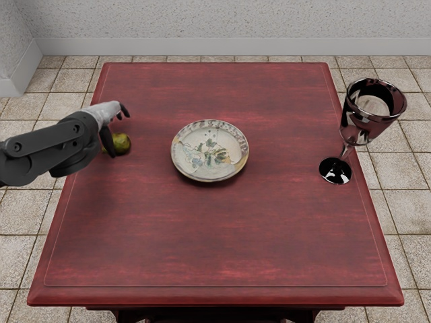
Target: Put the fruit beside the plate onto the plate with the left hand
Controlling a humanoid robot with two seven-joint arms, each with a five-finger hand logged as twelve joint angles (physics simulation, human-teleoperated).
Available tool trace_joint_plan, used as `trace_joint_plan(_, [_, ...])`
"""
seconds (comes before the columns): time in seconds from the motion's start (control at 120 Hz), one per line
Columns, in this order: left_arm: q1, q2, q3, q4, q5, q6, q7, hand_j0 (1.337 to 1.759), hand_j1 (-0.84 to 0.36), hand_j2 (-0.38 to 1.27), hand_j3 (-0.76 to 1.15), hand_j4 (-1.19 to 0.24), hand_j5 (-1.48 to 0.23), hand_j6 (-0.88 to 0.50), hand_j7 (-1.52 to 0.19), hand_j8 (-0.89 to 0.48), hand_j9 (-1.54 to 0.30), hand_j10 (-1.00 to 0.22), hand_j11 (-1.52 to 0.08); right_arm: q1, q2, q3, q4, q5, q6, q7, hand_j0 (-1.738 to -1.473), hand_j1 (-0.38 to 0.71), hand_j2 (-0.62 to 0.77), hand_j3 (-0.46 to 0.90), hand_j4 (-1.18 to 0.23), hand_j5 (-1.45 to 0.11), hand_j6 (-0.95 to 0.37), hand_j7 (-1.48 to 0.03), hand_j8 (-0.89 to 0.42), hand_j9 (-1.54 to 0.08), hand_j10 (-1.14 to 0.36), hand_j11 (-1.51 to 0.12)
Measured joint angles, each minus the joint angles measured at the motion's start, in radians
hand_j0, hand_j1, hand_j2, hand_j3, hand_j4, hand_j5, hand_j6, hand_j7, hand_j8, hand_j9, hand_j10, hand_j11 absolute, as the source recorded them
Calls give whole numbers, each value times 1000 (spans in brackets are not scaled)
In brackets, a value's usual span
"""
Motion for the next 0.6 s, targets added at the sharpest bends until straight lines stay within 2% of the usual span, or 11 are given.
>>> trace_joint_plan(0.158, [0, -6, 0, 0, -3, 1, 1, 1658, -126, 85, 0, -390, -509, -391, -508, -391, -508, -390, -508, 0, 0, 0, 0, 0, 0, 0, -1658, -349, 0, 0, 0, 0, 0, 0, 0, 0, 0, 0])
trace_joint_plan(0.533, [8, -11, 2, 0, -9, 0, 6, 1658, -264, 147, 0, -525, -685, -526, -685, -526, -684, -526, -684, 0, 0, 0, 0, 0, 0, 0, -1658, -349, 0, 0, 0, 0, 0, 0, 0, 0, 0, 0])
trace_joint_plan(0.6, [7, -11, 2, 0, -22, -1, 7, 1657, -294, 183, 0, -563, -729, -500, -733, -561, -732, -561, -732, 0, 0, 0, 0, 0, 0, 0, -1658, -349, 0, 0, 0, 0, 0, 0, 0, 0, 0, 0])
